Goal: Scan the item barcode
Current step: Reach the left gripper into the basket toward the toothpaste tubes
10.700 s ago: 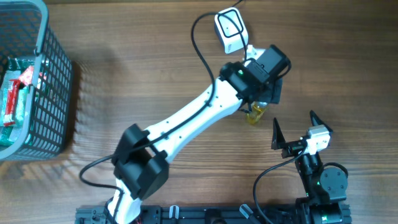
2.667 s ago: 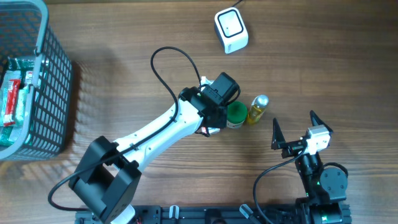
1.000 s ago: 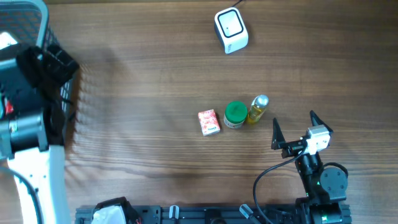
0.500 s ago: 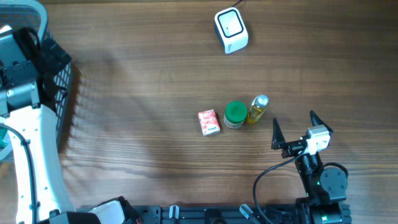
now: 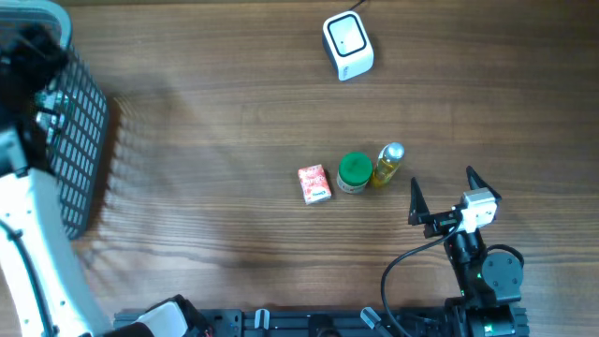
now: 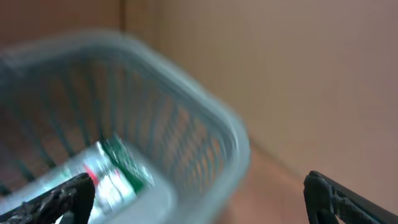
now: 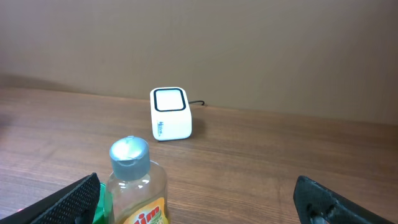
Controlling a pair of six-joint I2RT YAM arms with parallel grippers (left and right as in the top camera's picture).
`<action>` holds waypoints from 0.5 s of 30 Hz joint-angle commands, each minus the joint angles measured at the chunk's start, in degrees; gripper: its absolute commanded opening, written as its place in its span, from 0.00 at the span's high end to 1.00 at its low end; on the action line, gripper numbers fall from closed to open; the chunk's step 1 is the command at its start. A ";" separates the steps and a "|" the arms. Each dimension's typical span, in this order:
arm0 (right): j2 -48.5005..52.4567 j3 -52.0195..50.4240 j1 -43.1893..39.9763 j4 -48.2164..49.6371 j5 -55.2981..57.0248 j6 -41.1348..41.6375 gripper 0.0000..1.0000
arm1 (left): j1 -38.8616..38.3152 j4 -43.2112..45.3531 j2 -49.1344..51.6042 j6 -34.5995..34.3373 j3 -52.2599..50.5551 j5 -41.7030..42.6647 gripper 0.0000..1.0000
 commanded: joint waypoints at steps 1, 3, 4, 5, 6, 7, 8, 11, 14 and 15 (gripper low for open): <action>-0.35 -0.07 0.17 0.33 -0.81 -0.81 0.00 | 7.61 2.86 -1.38 7.15 3.45 0.63 0.00; -0.35 -0.07 0.17 0.33 -0.81 -0.83 0.00 | 10.78 2.99 -0.04 10.27 3.45 0.68 0.00; -0.35 -0.07 0.17 0.31 -0.81 -0.81 0.00 | 12.98 2.29 1.51 13.33 3.43 0.66 0.00; -0.35 -0.07 0.17 0.31 -0.81 -0.81 0.00 | 14.27 1.38 2.64 14.97 3.43 0.68 0.00; -0.35 -0.07 0.17 0.33 -0.81 -0.81 0.00 | 15.32 0.33 3.80 16.50 3.43 0.68 0.00; -0.35 -0.07 0.17 0.33 -0.81 -0.81 0.00 | 16.37 -1.03 5.11 18.14 3.43 0.68 0.00; -0.35 -0.07 0.17 0.31 -0.81 -0.81 0.00 | 17.31 -2.67 6.47 19.80 3.43 0.66 0.00; -0.35 -0.07 0.17 0.33 -0.81 -0.81 0.00 | 19.61 -6.49 11.47 25.31 3.43 0.66 0.00; -0.35 -0.07 0.17 0.31 -0.81 -0.81 0.00 | 20.87 -7.91 15.85 29.70 3.43 0.66 0.00; -0.35 -0.07 0.17 0.33 -0.81 -0.81 0.00 | 21.20 -8.09 17.20 30.45 3.43 0.66 0.00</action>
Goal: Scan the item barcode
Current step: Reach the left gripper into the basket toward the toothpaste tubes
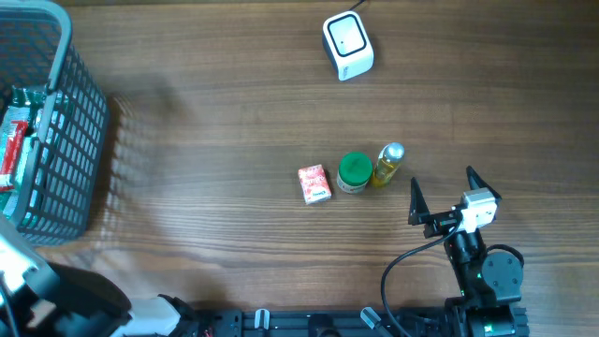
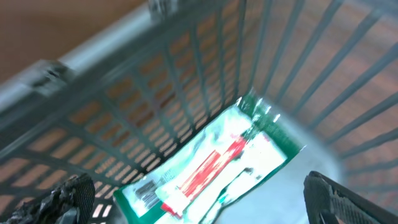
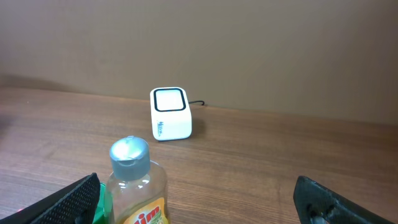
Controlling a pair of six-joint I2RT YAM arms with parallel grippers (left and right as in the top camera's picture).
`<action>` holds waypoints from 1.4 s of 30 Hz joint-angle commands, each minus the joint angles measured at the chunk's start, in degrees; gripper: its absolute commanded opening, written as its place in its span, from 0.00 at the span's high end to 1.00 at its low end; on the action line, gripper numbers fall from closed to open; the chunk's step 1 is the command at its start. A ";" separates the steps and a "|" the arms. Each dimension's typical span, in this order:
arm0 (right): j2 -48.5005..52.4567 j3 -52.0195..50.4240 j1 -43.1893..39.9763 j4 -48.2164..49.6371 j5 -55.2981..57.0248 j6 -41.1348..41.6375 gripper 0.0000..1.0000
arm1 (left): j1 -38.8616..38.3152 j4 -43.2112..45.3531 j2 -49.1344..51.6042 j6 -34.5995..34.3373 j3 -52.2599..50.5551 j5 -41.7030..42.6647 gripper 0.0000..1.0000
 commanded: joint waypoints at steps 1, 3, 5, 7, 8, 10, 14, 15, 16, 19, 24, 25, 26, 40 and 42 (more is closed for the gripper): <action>-0.35 -0.07 0.17 0.33 -0.81 -0.81 0.00 | 1.79 -0.85 5.27 9.70 0.11 0.70 0.00; -0.35 -0.07 0.17 0.33 -0.81 -0.83 0.00 | 2.43 -0.92 7.93 14.10 0.11 0.70 0.00; -0.35 -0.07 0.17 0.33 -0.81 -0.81 0.00 | 2.62 -0.94 10.67 18.78 0.11 0.72 0.00; -0.35 -0.07 0.17 0.33 -0.81 -0.81 0.00 | 2.62 -2.05 13.79 25.55 0.09 1.81 0.00; -0.35 -0.07 0.17 0.33 -0.81 -0.81 0.00 | 2.62 -2.64 14.93 28.17 0.11 2.54 0.00; -0.35 -0.07 0.17 0.33 -0.81 -0.81 0.00 | 2.62 -4.17 17.66 34.12 0.09 4.70 0.00; -0.35 -0.07 0.17 0.33 -0.81 -0.81 0.00 | 2.62 -4.46 22.03 40.06 0.07 4.98 0.00; -0.35 -0.07 0.17 0.33 -0.81 -0.81 0.00 | 2.62 -4.26 23.02 41.46 0.07 5.01 0.00; -0.35 -0.07 0.17 0.31 -0.81 -0.81 0.00 | 2.62 -3.80 23.91 42.10 0.07 5.38 0.00; -0.35 -0.07 0.17 0.33 -0.81 -0.83 0.00 | 2.62 -3.54 25.92 45.53 0.07 10.56 0.00; -0.35 -0.07 0.17 0.31 -0.81 -0.81 0.00 | 2.84 -1.38 28.59 46.14 0.07 10.08 0.00; -0.35 -0.07 0.17 0.33 -0.81 -0.81 0.00 | 2.91 -1.16 29.24 46.14 0.07 10.10 0.00; -0.35 -0.07 0.17 0.33 -0.81 -0.81 0.00 | 2.93 -0.94 29.92 46.14 0.07 10.05 0.00; -0.35 -0.07 0.17 0.33 -0.81 -0.81 0.00 | 3.15 -2.14 33.38 45.81 -0.11 8.92 0.74; -0.35 -0.07 0.17 0.31 -0.81 -0.81 0.00 | 3.15 -1.99 33.35 43.43 -0.09 9.60 0.76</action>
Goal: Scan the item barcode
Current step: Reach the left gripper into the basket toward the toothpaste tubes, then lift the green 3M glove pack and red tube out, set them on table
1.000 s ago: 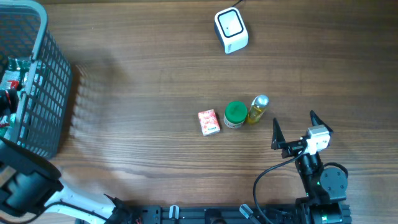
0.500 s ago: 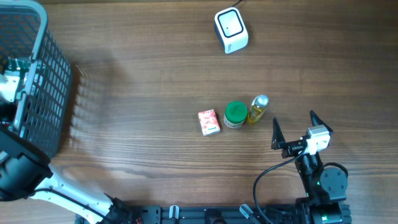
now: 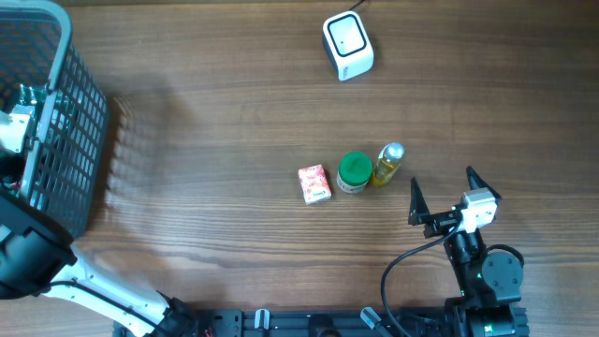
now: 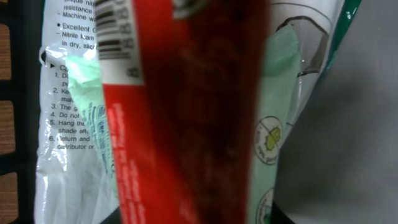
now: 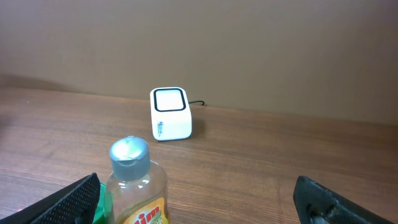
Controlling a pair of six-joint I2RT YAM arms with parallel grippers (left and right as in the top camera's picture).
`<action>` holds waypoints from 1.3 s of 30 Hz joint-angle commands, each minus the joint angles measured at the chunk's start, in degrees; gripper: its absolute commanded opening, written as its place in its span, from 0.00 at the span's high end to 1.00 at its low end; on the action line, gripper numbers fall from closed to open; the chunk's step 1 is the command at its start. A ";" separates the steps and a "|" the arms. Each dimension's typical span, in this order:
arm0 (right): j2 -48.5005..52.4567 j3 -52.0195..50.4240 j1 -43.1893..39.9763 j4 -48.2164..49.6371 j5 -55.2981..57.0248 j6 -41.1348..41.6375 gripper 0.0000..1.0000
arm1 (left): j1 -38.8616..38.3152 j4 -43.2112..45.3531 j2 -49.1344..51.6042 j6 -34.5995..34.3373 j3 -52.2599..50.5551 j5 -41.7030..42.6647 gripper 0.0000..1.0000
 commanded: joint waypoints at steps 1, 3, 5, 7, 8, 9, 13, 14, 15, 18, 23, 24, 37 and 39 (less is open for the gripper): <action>-0.35 -0.07 0.17 0.33 -0.81 -0.83 0.00 | 0.33 -0.42 3.50 -3.39 -1.38 -0.52 0.77; -0.35 -0.07 0.17 0.33 -0.81 -0.81 0.00 | -0.02 0.09 2.40 -5.68 -1.20 2.16 0.79; -0.35 -0.07 0.17 0.33 -0.81 -0.81 0.00 | -0.70 1.14 0.17 -7.76 -0.79 4.79 0.79; -0.35 -0.07 0.17 0.33 -0.81 -0.79 0.01 | -1.99 3.98 -4.11 -12.81 0.13 5.92 0.79; -0.35 -0.07 0.17 0.33 -0.81 -0.81 0.00 | -2.67 5.57 -6.21 -15.04 0.57 5.92 0.79; -0.35 -0.07 0.17 0.33 -0.81 -0.81 0.00 | -3.45 6.97 -8.74 -16.85 1.14 5.90 0.79; -0.35 -0.07 0.17 0.33 -0.81 -0.81 0.00 | -6.84 12.11 -19.76 -22.21 2.71 5.90 0.79; -0.35 -0.07 0.17 0.33 -0.81 -0.83 0.00 | -7.58 13.42 -22.21 -23.54 2.71 5.90 0.79; -0.35 -0.07 0.17 0.33 -0.81 -0.83 0.00 | -8.50 14.43 -25.00 -24.30 2.71 5.90 0.79; -0.35 -0.07 0.17 0.33 -0.81 -0.81 0.00 | -11.10 15.91 -32.94 -24.87 2.71 5.88 0.78; -0.35 -0.07 0.17 0.31 -0.81 -0.83 0.00 | -17.44 8.57 -45.29 -41.09 2.69 5.92 0.82; -0.35 -0.07 0.17 0.33 -0.81 -0.81 0.00 | -19.50 4.57 -46.75 -45.29 2.69 5.92 0.83; -0.35 -0.07 0.17 0.33 -0.81 -0.81 0.00 | -48.59 -14.36 -42.80 -67.41 -14.27 -5.05 0.94; -0.35 -0.07 0.17 0.33 -0.81 -0.81 0.00 | -51.58 -9.46 -42.47 -71.47 -20.33 -7.13 0.89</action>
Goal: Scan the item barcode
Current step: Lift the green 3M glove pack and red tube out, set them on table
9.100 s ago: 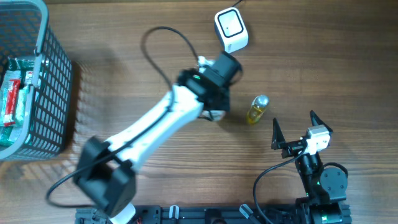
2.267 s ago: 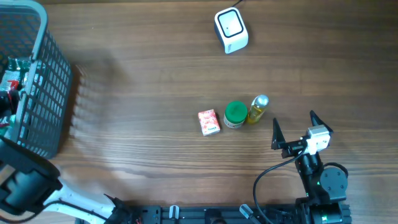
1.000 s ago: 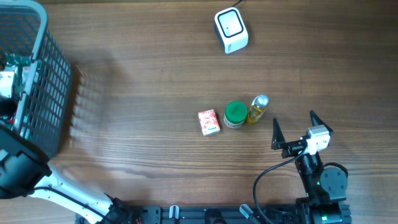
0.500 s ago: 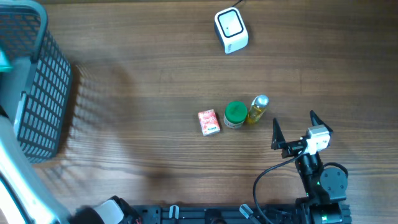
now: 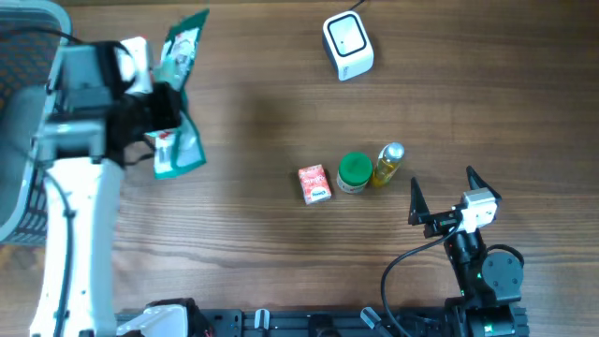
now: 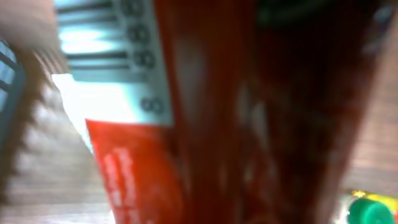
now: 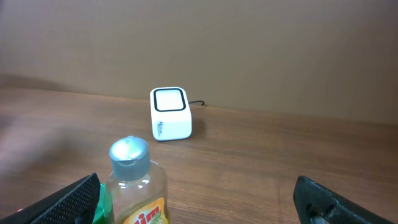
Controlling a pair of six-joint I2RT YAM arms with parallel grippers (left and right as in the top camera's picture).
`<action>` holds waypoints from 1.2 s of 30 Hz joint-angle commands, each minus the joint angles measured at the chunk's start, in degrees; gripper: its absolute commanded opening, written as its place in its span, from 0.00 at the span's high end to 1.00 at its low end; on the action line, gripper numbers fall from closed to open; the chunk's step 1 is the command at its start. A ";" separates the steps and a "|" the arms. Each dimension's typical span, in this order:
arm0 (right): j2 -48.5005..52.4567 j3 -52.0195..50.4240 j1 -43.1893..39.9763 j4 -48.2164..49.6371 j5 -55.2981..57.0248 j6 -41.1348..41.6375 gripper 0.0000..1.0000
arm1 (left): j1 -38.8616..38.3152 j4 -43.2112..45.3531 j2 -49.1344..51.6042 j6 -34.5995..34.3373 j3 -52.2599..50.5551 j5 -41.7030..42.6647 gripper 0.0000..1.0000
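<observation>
A green-and-white packet (image 5: pixel 176 154) with a red strip hangs above the table, just right of the basket, and my left gripper (image 5: pixel 161 103) is shut on it. In the left wrist view the packet (image 6: pixel 205 124) fills the frame as a blur, its red strip and a barcode close to the lens, hiding the fingers. The white scanner (image 5: pixel 347 44) stands at the far middle of the table, also seen as the scanner (image 7: pixel 170 114) from the right wrist. My right gripper (image 5: pixel 444 183) rests open at the near right, holding nothing.
A grey wire basket (image 5: pixel 19 187) stands at the left edge. Mid-table sit a small red box (image 5: pixel 314 183), a green-lidded jar (image 5: pixel 353 171) and a yellow bottle (image 5: pixel 388 164), the bottle (image 7: pixel 134 180) just ahead of my right gripper (image 7: pixel 202 202).
My left gripper was down inside the basket with the packet against its camera. Now it is out of the basket, over the table to its right, with the packet in its grip. The right arm is unmoved.
My left gripper was open at the basket's rim, then open above the packet lying in the basket, then down in the basket right at the packet. Now it holds the packet over the table. The right gripper stayed open in one place throughout.
</observation>
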 commanded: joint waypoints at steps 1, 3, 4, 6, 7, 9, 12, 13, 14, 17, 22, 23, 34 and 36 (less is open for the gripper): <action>-0.35 -0.07 0.17 0.33 -0.81 -0.81 0.01 | -6.08 7.56 0.52 -11.96 -10.91 -6.93 0.84; -0.35 -0.07 0.17 0.33 -0.81 -0.83 0.00 | -8.85 15.32 0.52 -14.84 -18.45 -8.31 0.85; -0.35 -0.07 0.17 0.33 -0.81 -0.81 0.00 | -9.84 18.62 0.52 -15.82 -21.33 -8.87 0.85; -0.35 -0.07 0.17 0.33 -0.81 -0.79 0.00 | -12.11 26.34 0.63 -16.92 -27.74 -9.55 0.85; -0.35 -0.07 0.17 0.33 -0.81 -0.81 0.00 | -13.05 29.73 0.87 -16.92 -30.42 -9.99 0.84; -0.35 -0.07 0.17 0.33 -0.81 -0.81 0.00 | -14.21 33.00 1.62 -16.87 -33.55 -12.15 0.80; -0.35 -0.07 0.17 0.33 -0.81 -0.81 0.00 | -14.88 34.29 3.10 -16.63 -34.91 -13.16 0.53; -0.35 -0.07 0.17 0.31 -0.81 -0.83 0.00 | -14.93 34.27 3.52 -16.13 -34.91 -13.14 0.46; -0.35 -0.07 0.17 0.33 -0.81 -0.81 0.00 | -14.93 34.25 3.76 -14.99 -34.91 -13.09 0.36; -0.35 -0.07 0.17 0.31 -0.81 -0.81 0.00 | -14.93 33.86 3.78 -13.62 -34.91 -13.11 0.20; -0.35 -0.07 0.17 0.33 -0.81 -0.81 0.00 | -14.93 34.32 3.69 -13.62 -34.75 -13.16 0.13; -0.35 -0.07 0.17 0.33 -0.81 -0.81 0.00 | -14.78 34.36 3.65 -13.57 -34.32 -13.16 0.13; -0.35 -0.07 0.17 0.33 -0.81 -0.81 0.00 | -2.64 22.64 1.38 0.96 -17.42 -14.67 0.00; -0.35 -0.07 0.17 0.33 -0.81 -0.81 0.00 | 0.02 22.51 1.49 0.96 -17.42 -14.64 0.00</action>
